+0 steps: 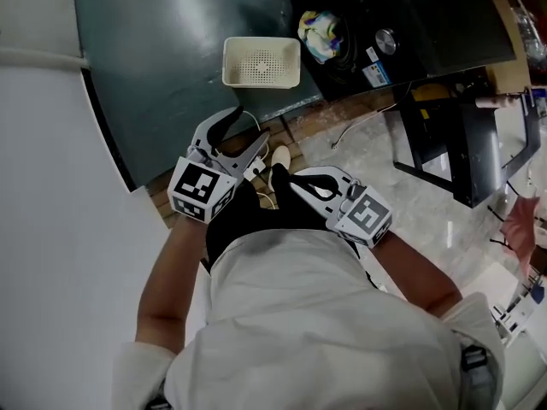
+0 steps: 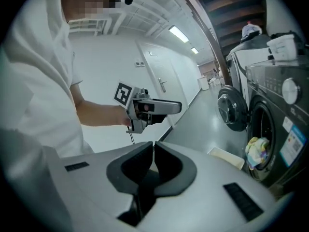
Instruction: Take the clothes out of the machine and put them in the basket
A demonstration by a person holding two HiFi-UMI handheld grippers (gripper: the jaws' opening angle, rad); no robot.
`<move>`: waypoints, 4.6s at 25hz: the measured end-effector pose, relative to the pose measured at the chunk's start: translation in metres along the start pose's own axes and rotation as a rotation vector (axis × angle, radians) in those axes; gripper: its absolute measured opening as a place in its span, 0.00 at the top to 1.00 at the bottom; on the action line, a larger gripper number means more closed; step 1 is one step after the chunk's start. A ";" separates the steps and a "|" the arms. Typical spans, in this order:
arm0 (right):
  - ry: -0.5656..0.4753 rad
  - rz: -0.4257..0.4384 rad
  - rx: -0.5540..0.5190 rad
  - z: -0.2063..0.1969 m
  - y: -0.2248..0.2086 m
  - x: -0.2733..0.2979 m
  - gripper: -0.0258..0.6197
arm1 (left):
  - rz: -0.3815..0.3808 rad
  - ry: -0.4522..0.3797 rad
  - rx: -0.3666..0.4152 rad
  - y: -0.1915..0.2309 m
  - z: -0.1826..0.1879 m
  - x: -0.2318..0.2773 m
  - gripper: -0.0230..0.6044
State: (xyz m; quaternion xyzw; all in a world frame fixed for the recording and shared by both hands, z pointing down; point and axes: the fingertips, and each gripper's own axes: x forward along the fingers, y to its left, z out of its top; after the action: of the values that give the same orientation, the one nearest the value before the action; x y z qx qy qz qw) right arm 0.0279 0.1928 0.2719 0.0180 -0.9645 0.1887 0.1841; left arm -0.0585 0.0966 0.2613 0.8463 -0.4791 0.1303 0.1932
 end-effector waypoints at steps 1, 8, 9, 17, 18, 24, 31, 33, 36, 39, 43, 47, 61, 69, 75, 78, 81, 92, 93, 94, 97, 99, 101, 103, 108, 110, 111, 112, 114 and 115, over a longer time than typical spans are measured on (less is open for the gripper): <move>-0.005 -0.014 0.009 0.007 -0.006 -0.003 0.94 | -0.010 0.007 0.009 0.003 0.010 0.009 0.57; -0.032 -0.086 0.115 0.024 -0.052 -0.003 0.94 | -0.089 0.097 0.043 0.037 0.031 0.094 0.49; -0.029 -0.098 0.140 0.024 -0.059 -0.002 0.94 | -0.106 0.113 0.039 0.042 0.028 0.109 0.47; -0.033 -0.268 0.206 0.020 -0.125 0.023 0.94 | -0.269 0.232 0.018 0.091 -0.010 0.236 0.39; -0.034 -0.293 0.212 0.018 -0.133 0.026 0.94 | -0.282 0.239 0.017 0.097 -0.013 0.252 0.39; -0.027 -0.372 0.264 0.007 -0.169 0.048 0.94 | -0.347 0.285 0.026 0.122 -0.042 0.344 0.36; -0.022 -0.434 0.327 -0.014 -0.213 0.069 0.94 | -0.375 0.343 0.080 0.136 -0.084 0.429 0.34; -0.007 -0.441 0.329 -0.020 -0.225 0.076 0.94 | -0.368 0.365 0.093 0.142 -0.097 0.449 0.32; 0.012 -0.455 0.328 -0.027 -0.242 0.085 0.94 | -0.358 0.397 0.111 0.148 -0.119 0.480 0.31; 0.013 -0.464 0.338 -0.034 -0.254 0.092 0.94 | -0.334 0.426 0.123 0.153 -0.140 0.512 0.28; 0.036 -0.447 0.365 -0.050 -0.255 0.099 0.94 | -0.284 0.457 0.142 0.161 -0.162 0.550 0.25; 0.061 -0.437 0.412 -0.065 -0.252 0.102 0.94 | -0.250 0.488 0.184 0.167 -0.180 0.578 0.24; 0.058 -0.454 0.486 -0.092 -0.260 0.094 0.94 | -0.173 0.553 0.224 0.177 -0.224 0.622 0.27; 0.051 -0.457 0.483 -0.092 -0.263 0.091 0.94 | -0.163 0.543 0.143 0.177 -0.220 0.611 0.68; 0.052 -0.431 0.453 -0.086 -0.254 0.091 0.94 | -0.168 0.520 0.068 0.176 -0.205 0.595 0.76; 0.043 -0.426 0.433 -0.083 -0.250 0.088 0.94 | -0.172 0.498 0.067 0.174 -0.193 0.584 0.77; 0.038 -0.423 0.419 -0.080 -0.244 0.083 0.94 | -0.193 0.467 0.039 0.166 -0.183 0.570 0.78; 0.023 -0.394 0.344 -0.071 -0.213 0.064 0.94 | -0.199 0.345 0.054 0.144 -0.112 0.497 0.78; 0.025 -0.390 0.339 -0.071 -0.209 0.062 0.94 | -0.201 0.337 0.052 0.142 -0.106 0.489 0.78; 0.025 -0.386 0.336 -0.071 -0.205 0.060 0.94 | -0.204 0.330 0.050 0.140 -0.101 0.480 0.78; 0.019 -0.370 0.305 -0.071 -0.193 0.057 0.94 | -0.205 0.310 0.042 0.138 -0.084 0.452 0.78; 0.024 -0.354 0.282 -0.069 -0.185 0.056 0.94 | -0.201 0.298 0.028 0.138 -0.074 0.432 0.78; 0.022 -0.338 0.263 -0.068 -0.179 0.055 0.94 | -0.199 0.280 0.013 0.137 -0.063 0.411 0.78; 0.022 -0.321 0.250 -0.067 -0.175 0.054 0.94 | -0.197 0.260 0.004 0.136 -0.052 0.391 0.78; 0.030 -0.281 0.210 -0.063 -0.168 0.054 0.94 | -0.176 0.206 -0.024 0.137 -0.028 0.340 0.78; 0.035 -0.264 0.194 -0.062 -0.167 0.055 0.94 | -0.162 0.171 -0.032 0.140 -0.016 0.320 0.78; 0.039 -0.254 0.186 -0.062 -0.166 0.056 0.94 | -0.154 0.152 -0.038 0.142 -0.010 0.310 0.78; 0.043 -0.243 0.180 -0.062 -0.164 0.056 0.94 | -0.146 0.133 -0.043 0.144 -0.005 0.300 0.78; 0.049 -0.224 0.171 -0.063 -0.161 0.057 0.94 | -0.131 0.104 -0.047 0.149 0.002 0.283 0.78; 0.052 -0.214 0.167 -0.064 -0.160 0.059 0.94 | -0.123 0.094 -0.046 0.152 0.005 0.275 0.78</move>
State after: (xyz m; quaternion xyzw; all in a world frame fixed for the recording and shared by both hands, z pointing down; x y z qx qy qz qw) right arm 0.0123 0.0700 0.4052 0.1311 -0.9329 0.2481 0.2258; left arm -0.0499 -0.1859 0.3989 0.8624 -0.4194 0.1467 0.2426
